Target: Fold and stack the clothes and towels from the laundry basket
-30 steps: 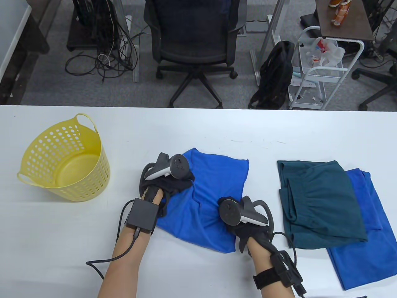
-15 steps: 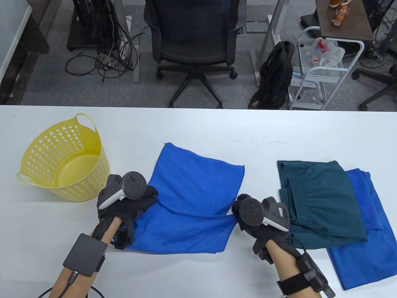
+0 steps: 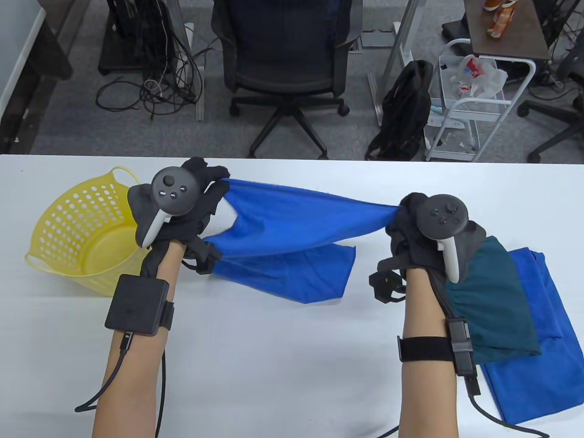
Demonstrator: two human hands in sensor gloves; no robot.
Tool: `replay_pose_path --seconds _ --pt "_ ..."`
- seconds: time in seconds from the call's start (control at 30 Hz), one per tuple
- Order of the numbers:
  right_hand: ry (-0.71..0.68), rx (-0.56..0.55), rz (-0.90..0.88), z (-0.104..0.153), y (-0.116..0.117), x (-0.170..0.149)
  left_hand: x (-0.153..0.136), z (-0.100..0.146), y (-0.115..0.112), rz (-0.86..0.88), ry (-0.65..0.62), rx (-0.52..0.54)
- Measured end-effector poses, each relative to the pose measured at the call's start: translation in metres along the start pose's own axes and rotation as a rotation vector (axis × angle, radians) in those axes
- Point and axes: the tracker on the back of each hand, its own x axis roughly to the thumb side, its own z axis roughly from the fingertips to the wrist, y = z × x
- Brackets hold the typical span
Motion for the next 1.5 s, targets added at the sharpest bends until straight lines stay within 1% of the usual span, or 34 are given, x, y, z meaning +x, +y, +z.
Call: replay_pose_path --seconds 0.03,0.07,0.1,0.13,0.17,0.23,0.27,0.33,0.37,0.43,0.47,0.5,0.53,0.63,0.7,0.73,0.8,0.9,0.97,1.0,1.03,1.07,1.1,1.13,1.17,1.23,1.27,1.3,1.33,1.37,1.4,1.43,1.47,1.5 --pt "-0.011 0.019 -0.055 0.002 0.002 -0.003 -0.004 0.004 -0.002 0.049 -0.004 -0.010" --pt "-0.054 0.094 -0.193 0.007 0.009 -0.006 -0.006 0.009 -0.004 0.143 -0.013 -0.038" --pt "-0.181 0.268 -0.321 0.012 0.025 -0.003 -0.006 0.015 -0.006 0.286 -0.006 -0.046" --pt "-0.268 0.501 -0.406 0.022 0.047 0.004 -0.003 0.020 -0.008 0.438 -0.012 -0.047" --pt "-0.288 0.723 -0.443 0.037 0.071 0.013 0.003 0.024 -0.010 0.572 -0.027 -0.073" --pt "-0.366 0.990 -0.491 0.067 0.124 0.027 0.016 0.033 -0.015 0.752 -0.066 -0.164" --pt "-0.383 1.062 -0.498 0.077 0.144 0.030 0.021 0.036 -0.017 0.826 -0.081 -0.201" --pt "-0.482 1.267 -0.556 0.101 0.197 0.035 0.033 0.046 -0.023 1.007 -0.099 -0.322" --pt "-0.513 1.298 -0.619 0.108 0.210 0.035 0.035 0.048 -0.024 1.038 -0.103 -0.338" --pt "-0.445 1.391 -0.970 0.127 0.239 0.040 0.036 0.053 -0.026 1.047 -0.119 -0.341" --pt "-0.408 1.342 -1.103 0.131 0.245 0.043 0.034 0.054 -0.026 1.052 -0.117 -0.335" --pt "-0.386 1.220 -1.188 0.130 0.248 0.044 0.031 0.055 -0.026 1.063 -0.116 -0.341" --pt "-0.370 1.120 -1.198 0.127 0.247 0.044 0.029 0.056 -0.026 1.090 -0.118 -0.345" --pt "-0.365 0.901 -1.159 0.106 0.231 0.037 0.018 0.062 -0.018 1.134 -0.134 -0.361" --pt "-0.289 0.627 -1.220 0.086 0.207 0.028 0.008 0.063 -0.011 1.061 -0.140 -0.323" --pt "-0.269 0.554 -1.244 0.080 0.199 0.026 0.005 0.063 -0.010 1.044 -0.133 -0.319" --pt "-0.251 0.367 -1.294 0.062 0.171 0.019 -0.003 0.066 -0.010 1.056 -0.117 -0.309" --pt "-0.253 0.174 -1.249 0.044 0.135 0.009 -0.011 0.068 -0.008 1.021 -0.130 -0.336" --pt "-0.242 0.096 -1.248 0.035 0.113 0.001 -0.014 0.070 -0.005 0.844 -0.127 -0.300" --pt "-0.238 0.082 -1.261 0.032 0.102 -0.003 -0.014 0.069 -0.004 0.692 -0.149 -0.296" --pt "-0.224 0.054 -1.260 0.030 0.094 -0.006 -0.014 0.069 -0.005 0.521 -0.143 -0.360" --pt "-0.214 0.019 -1.229 0.028 0.086 -0.010 -0.012 0.069 -0.008 0.420 -0.151 -0.470" --pt "-0.208 0.011 -1.188 0.026 0.080 -0.014 -0.011 0.068 -0.015 0.418 -0.166 -0.586" --pt "-0.196 0.014 -1.142 0.025 0.076 -0.017 -0.010 0.069 -0.022 0.494 -0.190 -0.678" --pt "-0.196 -0.010 -1.101 0.024 0.071 -0.021 -0.009 0.071 -0.028 0.585 -0.167 -0.717" --pt "-0.099 -0.027 -1.015 0.025 0.066 -0.029 -0.011 0.072 -0.032 0.625 -0.136 -0.601" --pt "-0.129 0.064 -0.975 0.024 0.067 -0.031 -0.013 0.072 -0.033 0.617 -0.118 -0.509" --pt "-0.195 0.205 -0.957 0.026 0.072 -0.027 -0.013 0.073 -0.032 0.656 -0.123 -0.421" --pt "-0.296 0.421 -0.902 0.032 0.084 -0.017 -0.009 0.073 -0.033 0.770 -0.191 -0.301" --pt "-0.366 0.561 -0.840 0.039 0.095 -0.009 -0.006 0.072 -0.033 0.844 -0.222 -0.279" --pt "-0.449 0.785 -0.734 0.050 0.115 0.004 0.002 0.072 -0.035 0.985 -0.281 -0.289" --pt "-0.494 0.968 -0.698 0.060 0.133 0.012 0.011 0.071 -0.037 1.101 -0.334 -0.308" --pt "-0.490 1.143 -0.753 0.071 0.153 0.019 0.018 0.071 -0.038 1.150 -0.361 -0.313" --pt "-0.453 1.286 -0.869 0.084 0.173 0.024 0.025 0.071 -0.039 1.176 -0.403 -0.315"
